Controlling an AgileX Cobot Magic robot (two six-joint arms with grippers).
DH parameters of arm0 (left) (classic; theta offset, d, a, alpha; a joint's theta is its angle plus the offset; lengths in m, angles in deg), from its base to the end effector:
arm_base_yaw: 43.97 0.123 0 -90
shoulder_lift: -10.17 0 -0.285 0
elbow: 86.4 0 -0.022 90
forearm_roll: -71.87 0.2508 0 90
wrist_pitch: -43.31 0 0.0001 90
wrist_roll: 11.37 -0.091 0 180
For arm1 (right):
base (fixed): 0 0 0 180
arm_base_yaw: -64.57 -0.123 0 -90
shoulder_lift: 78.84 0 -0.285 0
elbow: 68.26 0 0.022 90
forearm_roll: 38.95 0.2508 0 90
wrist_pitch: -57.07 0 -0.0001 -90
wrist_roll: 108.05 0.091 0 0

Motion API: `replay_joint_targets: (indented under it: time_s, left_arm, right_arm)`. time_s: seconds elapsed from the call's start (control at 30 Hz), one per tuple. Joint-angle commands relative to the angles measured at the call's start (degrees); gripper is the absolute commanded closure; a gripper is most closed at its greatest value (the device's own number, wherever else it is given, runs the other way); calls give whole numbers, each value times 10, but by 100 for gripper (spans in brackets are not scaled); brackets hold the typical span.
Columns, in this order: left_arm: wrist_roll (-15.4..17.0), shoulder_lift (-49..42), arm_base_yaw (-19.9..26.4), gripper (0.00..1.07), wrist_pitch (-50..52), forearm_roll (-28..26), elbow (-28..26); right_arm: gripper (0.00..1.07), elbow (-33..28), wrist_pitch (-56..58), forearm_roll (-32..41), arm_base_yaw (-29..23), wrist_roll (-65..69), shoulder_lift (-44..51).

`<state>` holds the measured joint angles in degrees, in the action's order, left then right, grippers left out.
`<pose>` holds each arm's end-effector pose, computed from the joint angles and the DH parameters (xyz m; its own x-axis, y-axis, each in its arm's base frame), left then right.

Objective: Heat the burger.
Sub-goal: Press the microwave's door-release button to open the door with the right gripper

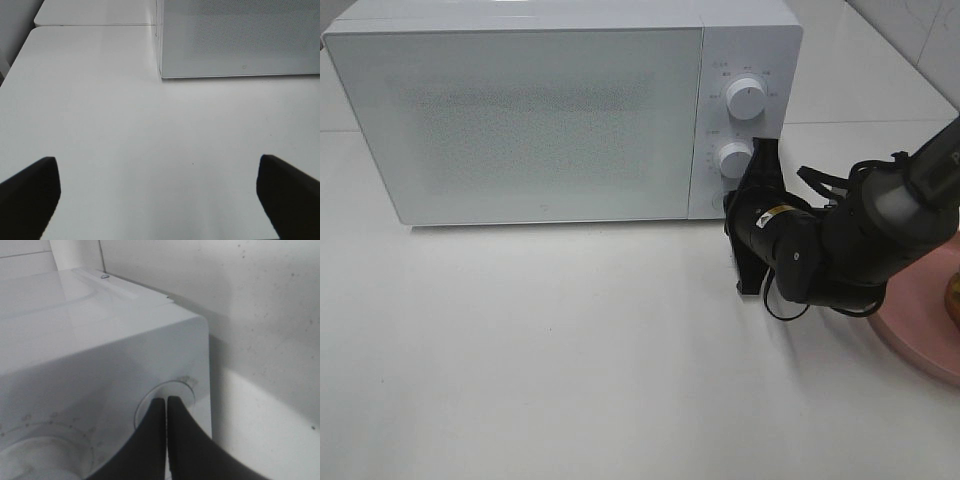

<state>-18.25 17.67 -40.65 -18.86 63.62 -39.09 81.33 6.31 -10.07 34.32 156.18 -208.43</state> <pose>-0.0090 -0.0121 0.2820 -0.4455 0.0263 -0.8949 0.0792 0.9968 -0.0101 0.3331 0.1549 0.0814 -0.0865 0.9936 0.0721 0.3679 -0.0354 0.9292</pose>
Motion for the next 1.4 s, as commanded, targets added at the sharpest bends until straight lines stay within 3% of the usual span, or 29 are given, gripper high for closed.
replay_joint_targets:
  time_s: [0.03, 1.4]
  left_arm:
    - [-1, -9, 2, 7, 7, -1, 2]
    - [-1, -9, 2, 7, 7, -1, 2]
  right_arm:
    - [107, 13, 4, -9, 5, -4, -7]
    - [107, 28, -129, 14, 5, -69, 17]
